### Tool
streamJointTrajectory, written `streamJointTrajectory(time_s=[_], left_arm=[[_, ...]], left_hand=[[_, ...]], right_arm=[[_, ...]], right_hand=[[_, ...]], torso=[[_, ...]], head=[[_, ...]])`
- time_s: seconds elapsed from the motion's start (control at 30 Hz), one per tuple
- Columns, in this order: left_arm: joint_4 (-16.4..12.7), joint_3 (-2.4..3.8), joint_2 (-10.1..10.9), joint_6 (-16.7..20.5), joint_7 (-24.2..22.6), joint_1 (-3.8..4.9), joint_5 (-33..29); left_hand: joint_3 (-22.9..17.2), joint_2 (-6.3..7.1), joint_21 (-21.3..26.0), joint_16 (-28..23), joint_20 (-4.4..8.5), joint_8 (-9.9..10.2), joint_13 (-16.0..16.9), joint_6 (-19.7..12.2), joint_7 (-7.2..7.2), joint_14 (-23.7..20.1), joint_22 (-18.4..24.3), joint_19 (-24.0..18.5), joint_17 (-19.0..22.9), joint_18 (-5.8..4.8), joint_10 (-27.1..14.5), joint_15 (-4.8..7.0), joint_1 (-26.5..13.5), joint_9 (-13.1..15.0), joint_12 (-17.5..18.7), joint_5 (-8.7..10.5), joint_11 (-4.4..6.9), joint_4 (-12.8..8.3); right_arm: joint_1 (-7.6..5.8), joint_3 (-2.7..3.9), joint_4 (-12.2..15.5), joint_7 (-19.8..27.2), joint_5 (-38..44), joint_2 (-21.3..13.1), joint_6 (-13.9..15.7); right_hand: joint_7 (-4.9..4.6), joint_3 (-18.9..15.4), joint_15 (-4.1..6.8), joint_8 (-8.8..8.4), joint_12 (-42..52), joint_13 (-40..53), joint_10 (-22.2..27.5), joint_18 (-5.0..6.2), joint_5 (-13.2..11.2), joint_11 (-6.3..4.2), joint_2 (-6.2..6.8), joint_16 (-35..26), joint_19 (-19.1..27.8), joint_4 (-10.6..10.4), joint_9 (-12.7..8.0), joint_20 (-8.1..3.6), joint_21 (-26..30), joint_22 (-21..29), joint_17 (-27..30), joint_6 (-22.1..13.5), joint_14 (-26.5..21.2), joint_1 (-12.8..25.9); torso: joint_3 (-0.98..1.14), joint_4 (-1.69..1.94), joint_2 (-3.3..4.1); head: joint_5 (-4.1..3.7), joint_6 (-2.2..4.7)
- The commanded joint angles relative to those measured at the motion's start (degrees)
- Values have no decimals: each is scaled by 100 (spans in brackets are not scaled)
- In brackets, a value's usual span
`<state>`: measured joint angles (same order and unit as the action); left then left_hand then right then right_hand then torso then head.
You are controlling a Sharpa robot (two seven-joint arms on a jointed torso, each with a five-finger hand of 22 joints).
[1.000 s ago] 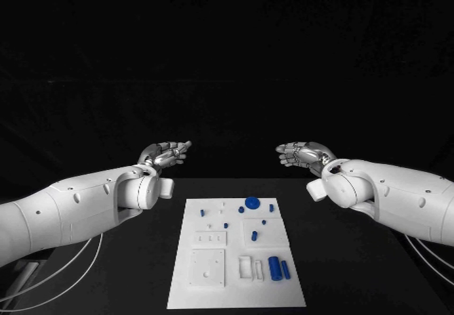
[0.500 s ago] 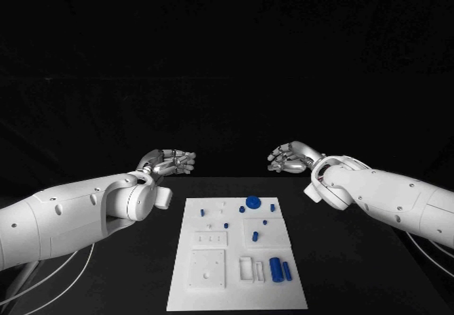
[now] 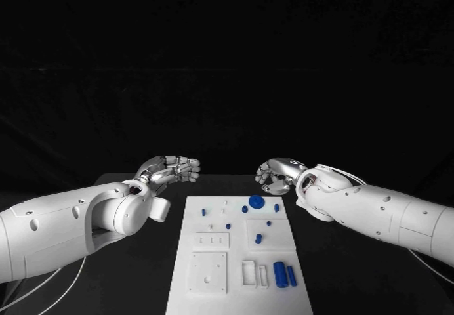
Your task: Assemble the parts on the task board
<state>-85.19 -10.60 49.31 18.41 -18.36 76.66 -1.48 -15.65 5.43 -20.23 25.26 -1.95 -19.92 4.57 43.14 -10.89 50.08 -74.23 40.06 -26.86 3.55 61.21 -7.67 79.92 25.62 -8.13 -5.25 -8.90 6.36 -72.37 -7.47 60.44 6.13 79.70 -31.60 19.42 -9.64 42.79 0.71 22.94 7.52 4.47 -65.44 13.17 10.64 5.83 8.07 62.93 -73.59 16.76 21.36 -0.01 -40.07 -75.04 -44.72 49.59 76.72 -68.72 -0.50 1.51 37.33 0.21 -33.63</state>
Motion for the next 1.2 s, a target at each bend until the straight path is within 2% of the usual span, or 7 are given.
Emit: streamJointTrajectory(time_s=[0.03, 0.23, 0.3, 0.5, 0.9, 1.2], left_arm=[[-113, 11, 26, -214, -116, 23, -44], [-247, 15, 51, -229, -129, 39, -44], [-282, 16, 60, -247, -123, 47, -44], [-386, 16, 124, -257, -117, 116, -25], [-523, 16, 238, -269, -89, 203, 12], [-549, 16, 250, -279, -74, 215, 26]], left_hand=[[54, -7, 40, -60, -8, 45, -26, 59, -1, 38, 13, 34, 9, -1, 55, -8, -95, -34, 67, 105, 6, -4], [122, 35, 63, -118, -13, 82, -48, 73, -5, 39, 18, 30, 11, -3, 68, -17, -179, -72, 129, 156, -3, 51], [130, 41, 68, -130, -15, 87, -51, 75, -4, 34, 19, 25, 12, -3, 69, -20, -186, -77, 139, 157, -3, 58], [142, 47, 76, -147, -17, 96, -54, 76, -5, 29, 20, 20, 14, -2, 69, -24, -191, -86, 156, 157, -7, 67], [158, 60, 85, -168, -22, 107, -59, 80, -8, 29, 20, 14, 14, -1, 69, -30, -197, -99, 180, 160, -13, 82], [165, 64, 90, -180, -26, 114, -60, 83, -10, 30, 20, 12, 13, 0, 71, -35, -199, -106, 194, 160, -18, 93]], right_arm=[[37, 3, -26, -186, 894, 67, -31], [69, 4, -15, -211, 1122, 161, -114], [85, 4, -29, -268, 1229, 195, -168], [114, 4, -106, -507, 1551, 285, -283], [168, 5, -118, -655, 1835, 406, -273], [174, 5, -165, -717, 1940, 418, -274]], right_hand=[[19, -8, 2, -42, -44, -12, -38, 183, -47, 2, 34, 55, -274, -1, -8, -296, -76, -144, 2, 39, -39, 13], [43, -183, -12, -67, -122, -36, -27, 183, -143, 16, 68, 155, -268, 1, -17, -327, -178, -132, 25, 25, -67, 114], [53, -237, -17, -78, -154, -43, -17, 183, -180, 21, 70, 185, -260, 3, -20, -335, -199, -127, 38, 17, -79, 120], [52, -351, -36, -105, -236, -53, 13, 183, -345, 41, 89, 255, -250, -5, -30, -339, -226, -110, 80, -4, -105, 145], [32, -431, -72, -149, -340, -62, 74, 183, -422, 77, 184, 333, -265, -24, -49, -320, -224, -85, 148, -43, -123, 225], [34, -420, -74, -150, -347, -56, 55, 183, -460, 78, 170, 360, -295, -28, -50, -314, -220, -73, 180, -30, -125, 228]], torso=[[-18, 47, 194], [-39, 98, 331], [-45, 122, 391], [-55, 166, 489], [-59, 199, 635], [-78, 202, 718]], head=[[-18, 77], [-36, 111], [-45, 146], [-60, 170], [-82, 205], [-93, 231]])
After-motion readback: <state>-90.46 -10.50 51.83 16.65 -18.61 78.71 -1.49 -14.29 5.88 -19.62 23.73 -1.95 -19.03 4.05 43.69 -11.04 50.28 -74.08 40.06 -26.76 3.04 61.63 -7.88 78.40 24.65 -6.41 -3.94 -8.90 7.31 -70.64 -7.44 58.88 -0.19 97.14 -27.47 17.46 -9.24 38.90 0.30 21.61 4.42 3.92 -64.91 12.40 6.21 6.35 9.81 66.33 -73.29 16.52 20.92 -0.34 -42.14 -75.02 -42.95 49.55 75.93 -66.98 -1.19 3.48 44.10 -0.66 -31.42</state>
